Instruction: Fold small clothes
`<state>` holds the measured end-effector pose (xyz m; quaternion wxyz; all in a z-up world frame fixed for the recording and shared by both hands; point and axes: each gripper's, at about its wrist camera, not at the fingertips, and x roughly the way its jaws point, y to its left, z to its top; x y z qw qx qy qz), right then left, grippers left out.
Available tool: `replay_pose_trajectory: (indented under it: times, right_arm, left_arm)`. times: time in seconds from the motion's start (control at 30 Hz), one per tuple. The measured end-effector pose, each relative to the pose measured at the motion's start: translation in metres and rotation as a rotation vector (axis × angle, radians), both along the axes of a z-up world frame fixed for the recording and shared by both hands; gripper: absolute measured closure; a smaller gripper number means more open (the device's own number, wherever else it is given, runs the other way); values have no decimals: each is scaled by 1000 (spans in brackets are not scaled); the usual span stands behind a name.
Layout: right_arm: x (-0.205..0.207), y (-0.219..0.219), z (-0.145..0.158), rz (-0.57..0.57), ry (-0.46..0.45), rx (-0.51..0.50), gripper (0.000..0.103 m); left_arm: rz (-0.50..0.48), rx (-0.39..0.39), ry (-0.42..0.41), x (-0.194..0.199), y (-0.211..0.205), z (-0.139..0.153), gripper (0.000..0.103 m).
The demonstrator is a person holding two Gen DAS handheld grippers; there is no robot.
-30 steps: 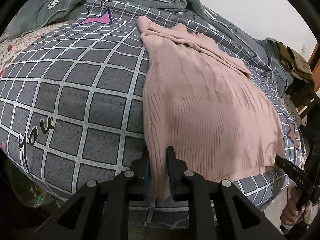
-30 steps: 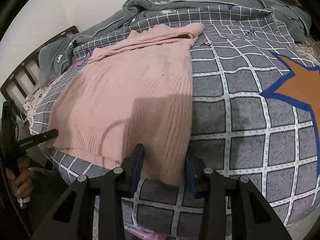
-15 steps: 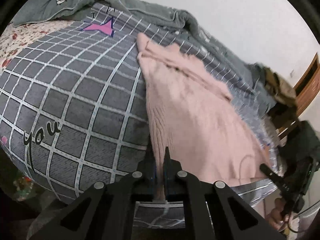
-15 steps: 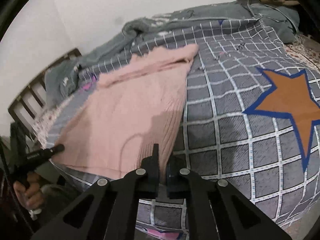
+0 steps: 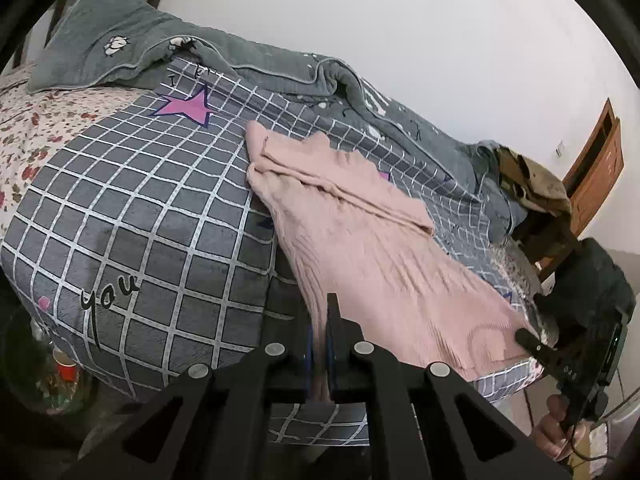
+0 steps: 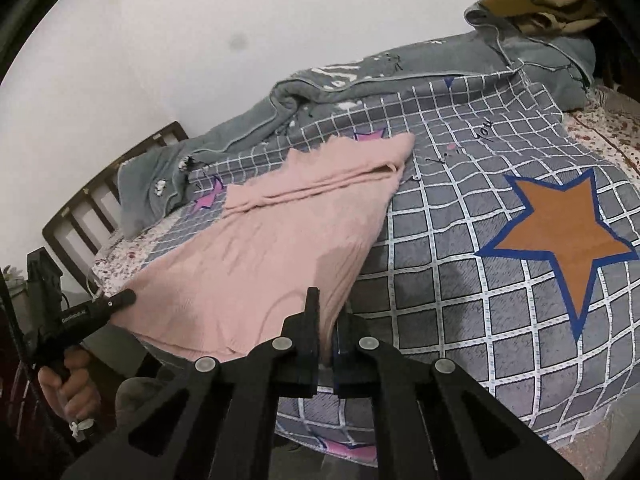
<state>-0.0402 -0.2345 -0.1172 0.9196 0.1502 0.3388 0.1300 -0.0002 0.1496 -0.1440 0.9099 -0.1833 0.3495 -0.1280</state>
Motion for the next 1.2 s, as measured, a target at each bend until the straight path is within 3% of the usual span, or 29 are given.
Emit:
replay_pose_trajectory:
  times: [0.07, 0.23, 0.43, 0.77, 0.93, 1.2]
  right_arm:
    - [0, -3, 3, 1, 1, 13, 99]
    - [17, -19, 8, 8, 53, 162, 99]
    - [44, -25, 30, 8, 26, 188, 98]
    - [139, -28, 49, 16, -1, 264, 98]
    - [199, -26, 46, 6, 10, 262, 98]
    - [275, -25, 29, 10, 48, 258, 98]
  left_arm:
    - [11, -17, 8, 2, 2, 4, 97]
    - [29, -57, 12, 17, 4, 15, 97]
    - [38, -42, 1, 43, 0, 32, 97]
    - [63, 1, 4, 136, -5, 59, 96]
    - [85, -18, 33, 194, -3, 56, 97]
    - [89, -34, 65, 272, 0, 28, 97]
